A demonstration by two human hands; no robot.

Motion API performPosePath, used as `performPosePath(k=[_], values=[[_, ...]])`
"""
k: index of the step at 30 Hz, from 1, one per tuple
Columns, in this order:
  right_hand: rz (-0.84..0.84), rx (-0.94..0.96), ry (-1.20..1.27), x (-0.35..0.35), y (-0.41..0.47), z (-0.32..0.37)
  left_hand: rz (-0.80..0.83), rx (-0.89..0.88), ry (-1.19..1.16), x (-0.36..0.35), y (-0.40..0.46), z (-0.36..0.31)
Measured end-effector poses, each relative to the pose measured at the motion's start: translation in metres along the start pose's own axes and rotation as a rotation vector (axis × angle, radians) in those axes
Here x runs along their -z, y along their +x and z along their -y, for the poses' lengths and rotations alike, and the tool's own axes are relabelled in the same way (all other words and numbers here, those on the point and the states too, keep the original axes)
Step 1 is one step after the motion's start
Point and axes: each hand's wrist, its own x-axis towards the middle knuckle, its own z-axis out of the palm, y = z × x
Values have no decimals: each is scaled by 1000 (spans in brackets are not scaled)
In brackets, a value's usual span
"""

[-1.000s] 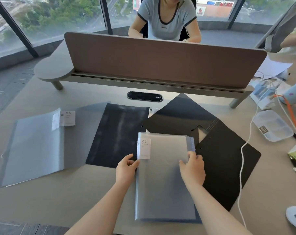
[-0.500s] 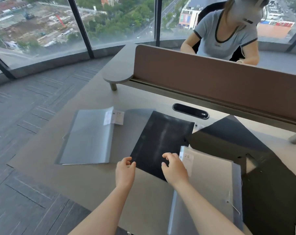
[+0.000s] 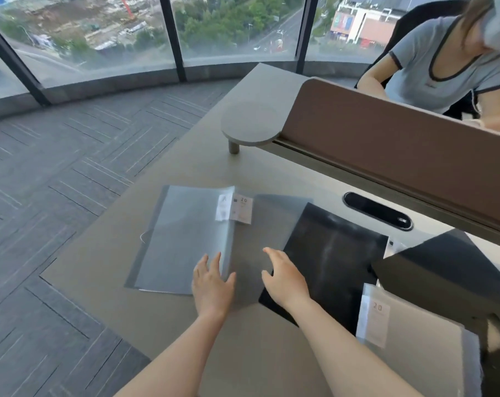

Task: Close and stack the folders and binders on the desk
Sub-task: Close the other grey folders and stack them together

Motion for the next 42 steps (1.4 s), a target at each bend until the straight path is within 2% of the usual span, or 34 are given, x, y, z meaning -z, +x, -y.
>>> performPosePath(k=[12,20,27,33,42], values=[[76,51,-132,3,122,57,128,-155,151,-9,69,-5],[109,60,-221,5,195,83,81,-180,127,-14,80,1],[138,18,-232,1,221,87,77,-183,120,-15,81,6],[111,19,-220,-3,224,89,63,-180,98,-15,81,7],[-58,83,-36,4,218,104,40,-134,5,-10,80,0]])
